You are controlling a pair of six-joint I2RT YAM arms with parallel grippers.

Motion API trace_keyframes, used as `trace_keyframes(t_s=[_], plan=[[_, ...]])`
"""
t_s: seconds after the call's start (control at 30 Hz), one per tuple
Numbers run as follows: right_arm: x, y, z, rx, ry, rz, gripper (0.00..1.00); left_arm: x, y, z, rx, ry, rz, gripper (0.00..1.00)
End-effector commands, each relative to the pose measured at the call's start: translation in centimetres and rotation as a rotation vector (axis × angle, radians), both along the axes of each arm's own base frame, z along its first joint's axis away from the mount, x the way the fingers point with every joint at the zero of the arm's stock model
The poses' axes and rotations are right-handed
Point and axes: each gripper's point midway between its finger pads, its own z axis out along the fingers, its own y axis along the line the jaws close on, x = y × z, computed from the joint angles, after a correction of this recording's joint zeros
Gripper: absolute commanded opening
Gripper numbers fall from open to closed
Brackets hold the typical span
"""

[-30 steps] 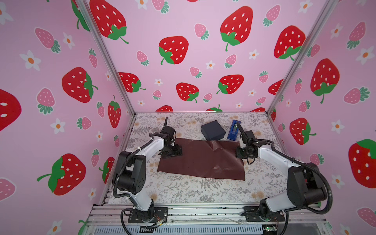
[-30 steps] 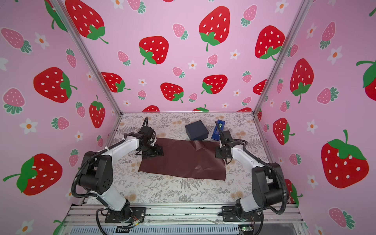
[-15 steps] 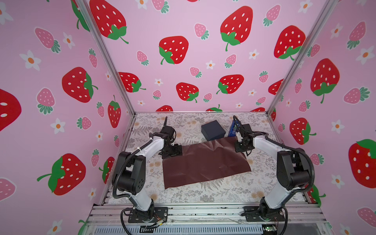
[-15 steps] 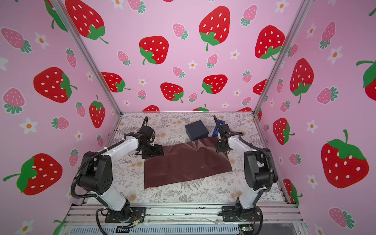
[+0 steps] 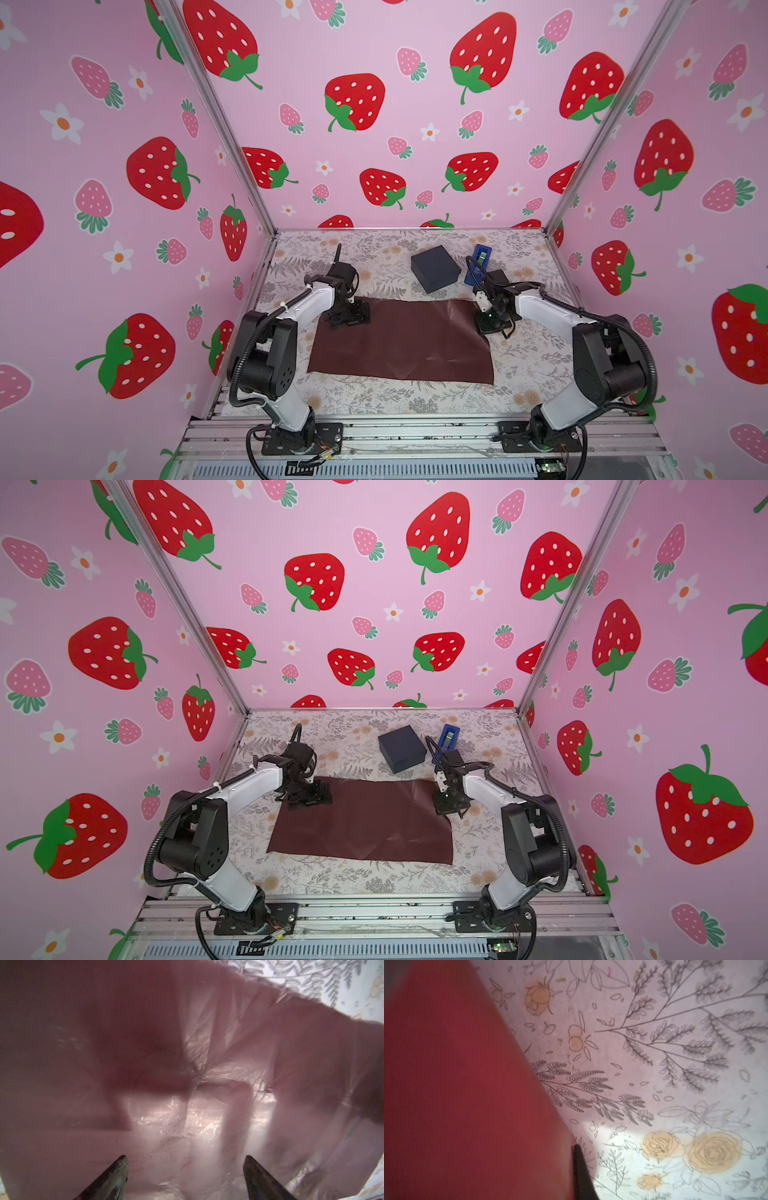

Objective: Wrap the gift box in paper

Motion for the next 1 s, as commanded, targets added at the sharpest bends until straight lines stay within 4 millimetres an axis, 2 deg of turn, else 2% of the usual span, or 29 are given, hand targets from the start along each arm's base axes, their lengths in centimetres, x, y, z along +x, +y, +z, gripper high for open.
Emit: trace_keyframes(t_s=[0.0,0.1,0.2,0.47,0.7,0.8,0.97], plan=[[-0.3,-2.2,0.0,-0.129,0.025,0.013,0.00,-0.3,0.4,0.4,0.018,-0.002,0.018,0.88],[0.4,-3.2,0.0,-0.203,0.024,0.026,0.00,-0.3,0.6,0.0,0.033,0.006,0.022,0.88],[1.1,-5.0,-0.1,-0.324,0.004,0.047,0.00,-0.2,0.7,-0.2,0.042,0.013,0.023,0.88],[3.3,-5.8,0.8,-0.450,-0.119,0.161,0.00,-0.1,0.8,-0.1,0.051,0.017,0.034,0.88],[4.1,-5.3,1.1,-0.467,-0.189,0.259,0.00,-0.4,1.8,-0.3,0.101,0.019,0.053,0.88],[3.7,-4.8,0.6,-0.447,-0.181,0.292,0.00,-0.6,1.8,-0.4,0.099,0.023,0.055,0.88],[2.7,-2.8,0.1,-0.371,-0.177,0.350,0.00,-0.9,1.9,-0.3,0.099,0.025,0.051,0.88]])
